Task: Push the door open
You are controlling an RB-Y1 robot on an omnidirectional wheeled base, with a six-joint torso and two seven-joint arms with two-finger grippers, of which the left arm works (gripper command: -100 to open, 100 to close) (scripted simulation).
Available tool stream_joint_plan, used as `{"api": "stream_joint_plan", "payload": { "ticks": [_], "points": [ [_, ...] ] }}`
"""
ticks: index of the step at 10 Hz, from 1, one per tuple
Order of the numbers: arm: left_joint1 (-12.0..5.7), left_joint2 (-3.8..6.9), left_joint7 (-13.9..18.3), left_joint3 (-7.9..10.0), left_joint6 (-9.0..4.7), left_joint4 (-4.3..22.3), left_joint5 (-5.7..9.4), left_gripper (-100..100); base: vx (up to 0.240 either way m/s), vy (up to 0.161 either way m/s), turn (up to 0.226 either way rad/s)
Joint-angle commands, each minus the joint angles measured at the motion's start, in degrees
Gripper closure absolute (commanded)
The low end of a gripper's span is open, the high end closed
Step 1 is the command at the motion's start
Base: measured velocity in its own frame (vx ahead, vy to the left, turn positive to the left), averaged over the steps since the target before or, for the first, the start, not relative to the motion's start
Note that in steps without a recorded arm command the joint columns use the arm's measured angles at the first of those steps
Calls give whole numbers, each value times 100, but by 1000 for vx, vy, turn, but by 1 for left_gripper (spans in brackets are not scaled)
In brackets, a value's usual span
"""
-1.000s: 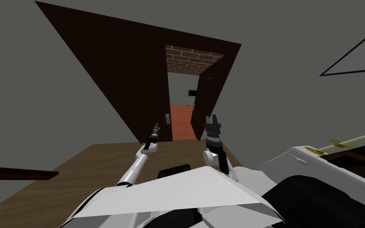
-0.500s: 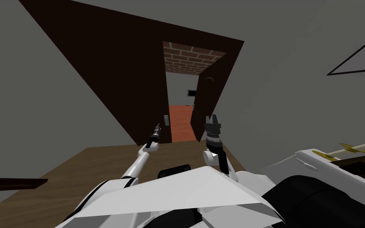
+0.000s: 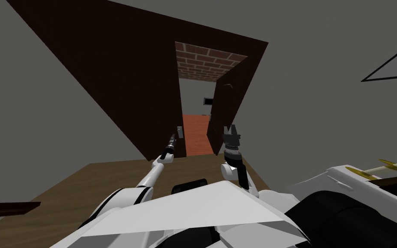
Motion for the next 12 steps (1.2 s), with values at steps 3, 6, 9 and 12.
{"api": "stream_joint_plan", "payload": {
  "ticks": [3, 6, 9, 12],
  "points": [
    [-74, 11, 1, 12, 3, 145, 26, -100, 98, -14, -15],
    [-64, 43, -8, 40, -22, 166, 35, -100, 202, -27, -23],
    [-51, 40, -20, 75, -51, 191, 46, -100, 220, -5, -30],
    [-47, 28, -23, 84, -57, 196, 49, -100, 158, -18, -13]
  ]
}}
